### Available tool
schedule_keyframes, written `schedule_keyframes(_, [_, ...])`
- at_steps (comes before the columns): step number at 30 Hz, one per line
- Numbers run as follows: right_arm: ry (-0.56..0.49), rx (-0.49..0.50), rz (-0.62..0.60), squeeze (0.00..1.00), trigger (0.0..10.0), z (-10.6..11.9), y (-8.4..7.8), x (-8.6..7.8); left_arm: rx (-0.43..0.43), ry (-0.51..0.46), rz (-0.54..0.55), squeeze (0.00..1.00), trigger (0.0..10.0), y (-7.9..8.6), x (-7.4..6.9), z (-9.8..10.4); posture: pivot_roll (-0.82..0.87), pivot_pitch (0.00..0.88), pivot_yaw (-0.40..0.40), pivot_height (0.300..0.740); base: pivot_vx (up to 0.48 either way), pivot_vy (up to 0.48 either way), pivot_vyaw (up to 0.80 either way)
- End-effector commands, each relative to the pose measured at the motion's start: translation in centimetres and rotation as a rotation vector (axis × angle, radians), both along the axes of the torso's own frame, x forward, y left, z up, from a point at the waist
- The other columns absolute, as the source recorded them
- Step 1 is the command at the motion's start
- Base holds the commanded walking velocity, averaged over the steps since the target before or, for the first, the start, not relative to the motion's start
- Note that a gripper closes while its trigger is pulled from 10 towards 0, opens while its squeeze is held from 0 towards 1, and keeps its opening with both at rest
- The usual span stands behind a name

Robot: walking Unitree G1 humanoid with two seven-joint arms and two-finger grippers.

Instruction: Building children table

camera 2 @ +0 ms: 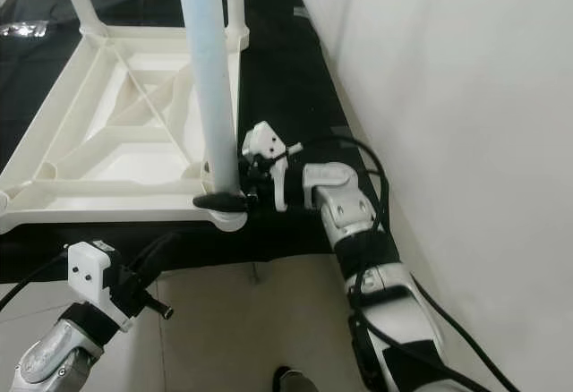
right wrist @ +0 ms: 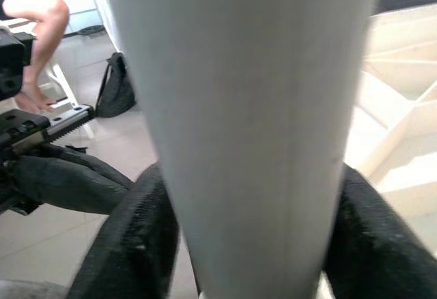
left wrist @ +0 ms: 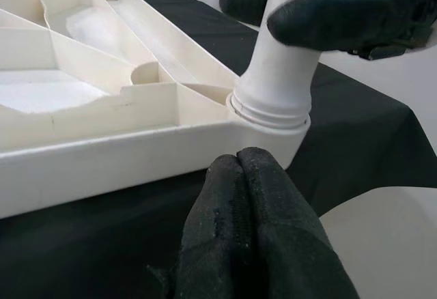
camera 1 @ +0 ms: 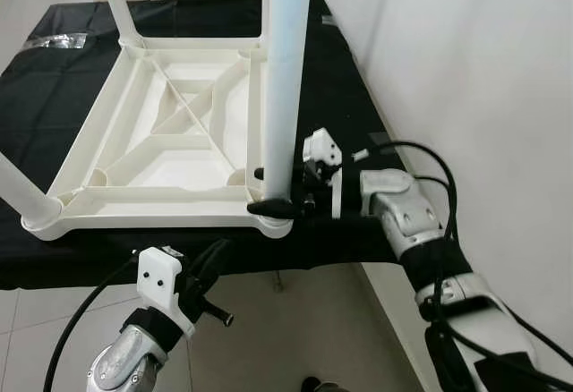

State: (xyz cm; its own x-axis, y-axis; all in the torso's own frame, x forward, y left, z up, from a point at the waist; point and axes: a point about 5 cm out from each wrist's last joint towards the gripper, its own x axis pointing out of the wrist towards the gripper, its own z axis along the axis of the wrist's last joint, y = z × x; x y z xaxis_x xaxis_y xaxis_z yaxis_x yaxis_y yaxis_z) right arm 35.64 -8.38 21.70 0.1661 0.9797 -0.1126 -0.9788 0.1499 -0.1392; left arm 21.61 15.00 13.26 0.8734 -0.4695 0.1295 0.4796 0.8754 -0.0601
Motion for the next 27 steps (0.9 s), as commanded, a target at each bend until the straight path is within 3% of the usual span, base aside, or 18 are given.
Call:
schedule_keyframes(1, [0.019,0.013,0.044,0.0,0.0,-0.5,0.3,-0.4,0.016,0.017,-0.005,0.0,10.0,-0.2,-0.3,-0.4,0.04,0.214,-0.043,0.74,0.0,0.0,0.0])
schedule_keyframes(4, [0.019,0.017,0.044,0.0,0.0,-0.5,0.2,-0.3,0.016,0.017,-0.004,0.0,10.0,-0.2,-0.3,-0.4,0.04,0.214,-0.043,0.74,0.0,0.0,0.0])
schedule_keyframes(7, [-0.002,0.032,-0.032,0.0,0.0,-1.4,-1.4,-0.4,0.012,0.014,-0.005,0.0,10.0,-0.3,-0.1,-0.3,0.02,0.216,-0.043,0.74,0.0,0.0,0.0])
schedule_keyframes(11, [-0.016,0.038,-0.105,0.0,0.0,-1.9,-2.1,-0.6,0.01,0.013,-0.004,0.0,10.0,-0.3,-0.1,-0.3,0.01,0.219,-0.045,0.74,0.0,0.0,0.0])
schedule_keyframes(12, [-0.015,0.047,-0.17,0.0,0.0,-2.2,-2.3,-0.7,0.009,0.012,-0.004,0.0,10.0,-0.2,0.0,-0.3,0.0,0.224,-0.051,0.74,0.0,0.0,0.0])
schedule_keyframes(13, [0.015,0.119,-0.356,0.0,0.0,-3.2,-2.0,-1.2,0.008,0.01,-0.004,0.0,10.0,-0.2,0.0,-0.2,0.0,0.229,-0.056,0.74,0.0,0.0,0.0])
schedule_keyframes(14, [0.015,0.119,-0.356,0.0,0.0,-3.2,-2.0,-1.2,0.008,0.01,-0.004,0.0,10.0,-0.2,0.0,-0.2,0.0,0.229,-0.056,0.74,0.0,0.0,0.0])
schedule_keyframes(15, [0.043,0.166,-0.496,0.0,0.0,-3.9,-2.0,-1.6,0.008,0.009,-0.003,0.0,10.0,-0.1,0.1,-0.2,0.0,0.229,-0.056,0.74,0.0,0.0,0.0])
schedule_keyframes(16, [0.099,0.174,-0.716,0.0,0.0,-6.5,-1.7,-2.9,0.008,0.006,-0.002,0.0,10.0,0.0,0.2,-0.1,-0.01,0.235,-0.056,0.74,0.0,0.0,0.0])
schedule_keyframes(17, [0.099,0.174,-0.716,0.0,0.0,-6.5,-1.7,-2.9,0.008,0.006,-0.002,0.0,10.0,0.0,0.2,-0.1,-0.01,0.235,-0.056,0.74,0.0,0.0,0.0])
schedule_keyframes(18, [-0.103,0.045,-0.851,0.0,0.0,-7.5,-0.8,-5.0,0.009,0.001,0.002,0.0,10.0,0.1,0.4,0.1,-0.01,0.242,-0.047,0.74,0.0,0.0,0.0])
schedule_keyframes(21, [-0.175,0.037,-0.865,0.0,0.0,-6.9,-0.5,-5.1,0.01,0.0,0.003,0.0,10.0,0.2,0.5,0.1,-0.03,0.24,-0.04,0.74,0.0,0.0,0.0])
schedule_keyframes(27, [-0.041,0.088,-0.867,0.0,0.0,-7.5,-0.7,-3.5,0.011,0.003,-0.005,0.0,10.0,0.1,0.9,-0.1,-0.03,0.217,-0.042,0.74,0.0,0.0,0.0])
